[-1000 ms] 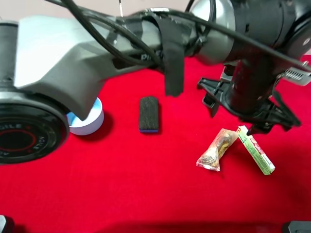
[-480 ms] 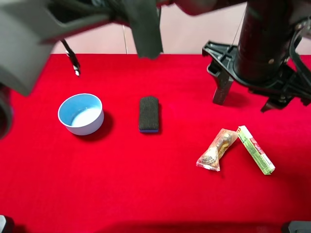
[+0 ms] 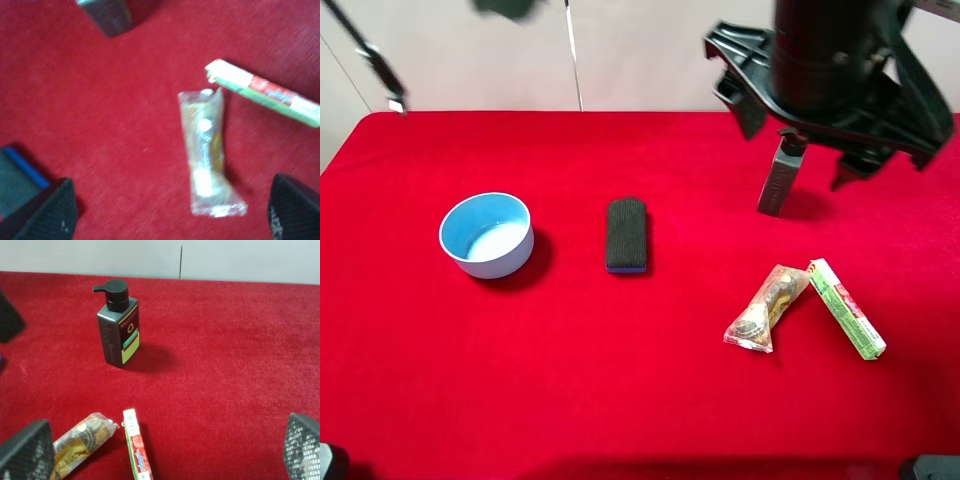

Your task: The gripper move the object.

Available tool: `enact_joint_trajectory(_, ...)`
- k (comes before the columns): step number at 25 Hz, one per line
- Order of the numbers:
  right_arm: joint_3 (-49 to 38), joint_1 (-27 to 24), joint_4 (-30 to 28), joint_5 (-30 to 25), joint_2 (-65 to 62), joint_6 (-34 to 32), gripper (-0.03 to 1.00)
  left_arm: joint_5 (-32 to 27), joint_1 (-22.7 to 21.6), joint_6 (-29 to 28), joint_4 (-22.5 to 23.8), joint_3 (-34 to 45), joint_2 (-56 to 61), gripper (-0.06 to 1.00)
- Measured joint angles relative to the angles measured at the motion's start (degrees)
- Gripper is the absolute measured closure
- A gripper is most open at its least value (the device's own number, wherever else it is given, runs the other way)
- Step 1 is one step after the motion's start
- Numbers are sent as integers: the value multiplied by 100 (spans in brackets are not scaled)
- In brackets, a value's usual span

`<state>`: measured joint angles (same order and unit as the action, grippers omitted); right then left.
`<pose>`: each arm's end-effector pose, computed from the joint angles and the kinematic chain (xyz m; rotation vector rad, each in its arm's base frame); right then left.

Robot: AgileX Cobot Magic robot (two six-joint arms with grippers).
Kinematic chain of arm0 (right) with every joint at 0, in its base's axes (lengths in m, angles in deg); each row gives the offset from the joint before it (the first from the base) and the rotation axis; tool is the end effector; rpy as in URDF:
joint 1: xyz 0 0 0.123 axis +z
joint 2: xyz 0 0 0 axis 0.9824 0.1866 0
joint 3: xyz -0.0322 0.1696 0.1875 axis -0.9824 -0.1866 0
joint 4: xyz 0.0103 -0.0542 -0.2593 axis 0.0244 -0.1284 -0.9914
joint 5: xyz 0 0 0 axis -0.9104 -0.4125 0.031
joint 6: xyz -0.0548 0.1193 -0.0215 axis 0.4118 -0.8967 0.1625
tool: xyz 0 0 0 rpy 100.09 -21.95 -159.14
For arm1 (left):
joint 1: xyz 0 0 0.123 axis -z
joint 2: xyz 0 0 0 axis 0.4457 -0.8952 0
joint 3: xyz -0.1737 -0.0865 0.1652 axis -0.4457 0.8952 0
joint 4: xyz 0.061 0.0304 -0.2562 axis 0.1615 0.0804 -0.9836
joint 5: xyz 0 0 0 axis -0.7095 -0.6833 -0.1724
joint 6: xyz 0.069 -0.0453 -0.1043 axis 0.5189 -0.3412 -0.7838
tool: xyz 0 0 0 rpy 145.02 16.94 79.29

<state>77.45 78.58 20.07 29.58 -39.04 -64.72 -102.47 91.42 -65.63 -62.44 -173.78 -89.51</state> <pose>0.0762 0.0116 0.2705 -0.0749 1.9905 0.0696 0.2251 -0.4291 0.2435 1.0608 2.4510 -0.2394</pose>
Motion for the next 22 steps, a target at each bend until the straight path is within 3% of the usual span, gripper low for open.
enact_joint_trajectory(12,0,0,0,0,0,0,27,0,-437,409,307,2073,1746,18)
enact_joint_trajectory(22,0,0,0,0,0,0,27,0,-454,923,383,3520,3166,18)
